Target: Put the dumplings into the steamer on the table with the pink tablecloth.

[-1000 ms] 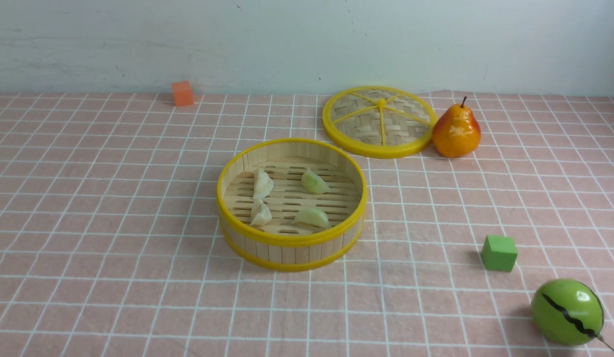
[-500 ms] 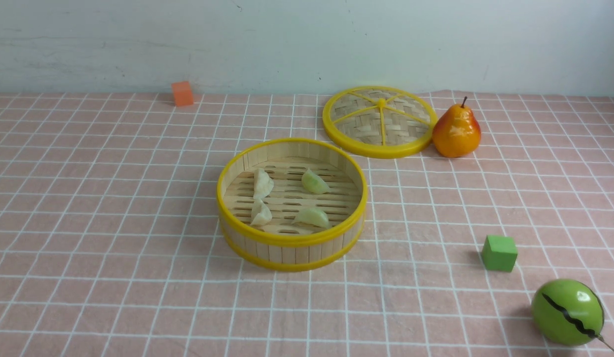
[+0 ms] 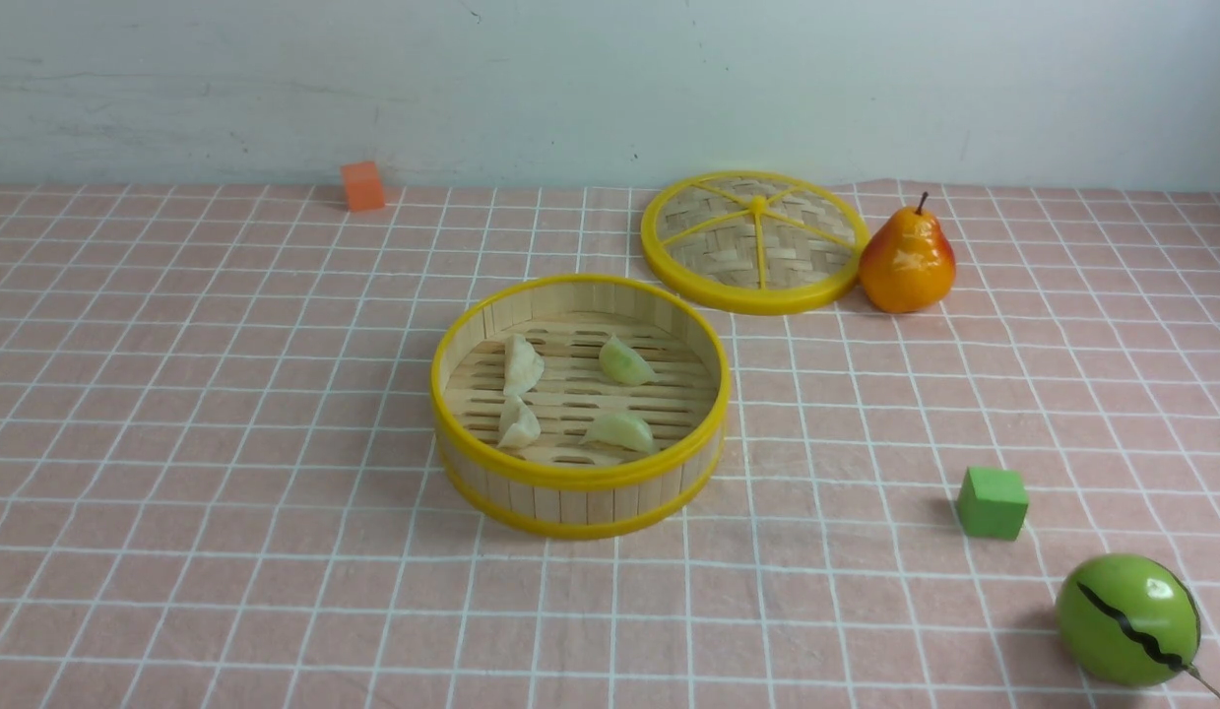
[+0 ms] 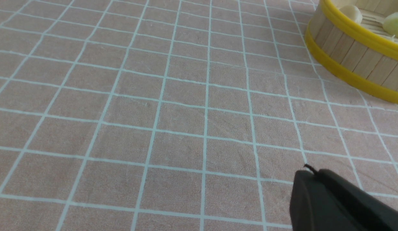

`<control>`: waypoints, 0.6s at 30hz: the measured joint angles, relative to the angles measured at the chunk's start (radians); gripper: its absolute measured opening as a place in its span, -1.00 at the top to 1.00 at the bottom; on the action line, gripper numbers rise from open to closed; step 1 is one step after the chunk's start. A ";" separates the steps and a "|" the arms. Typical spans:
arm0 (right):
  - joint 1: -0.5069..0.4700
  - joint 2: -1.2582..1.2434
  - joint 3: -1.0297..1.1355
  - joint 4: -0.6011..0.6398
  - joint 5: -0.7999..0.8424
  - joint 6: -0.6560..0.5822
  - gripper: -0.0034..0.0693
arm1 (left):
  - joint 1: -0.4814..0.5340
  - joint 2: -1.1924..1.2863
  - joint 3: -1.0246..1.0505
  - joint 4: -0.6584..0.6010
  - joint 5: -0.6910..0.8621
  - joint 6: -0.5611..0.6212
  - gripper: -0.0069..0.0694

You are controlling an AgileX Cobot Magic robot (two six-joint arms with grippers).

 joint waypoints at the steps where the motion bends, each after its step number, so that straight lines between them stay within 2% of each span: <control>1: 0.000 0.000 0.000 0.000 0.000 0.000 0.59 | 0.000 0.000 0.000 0.000 0.000 0.000 0.86; 18: 0.000 0.000 0.000 0.001 0.000 0.000 0.57 | 0.000 0.000 0.000 0.000 0.003 0.000 0.83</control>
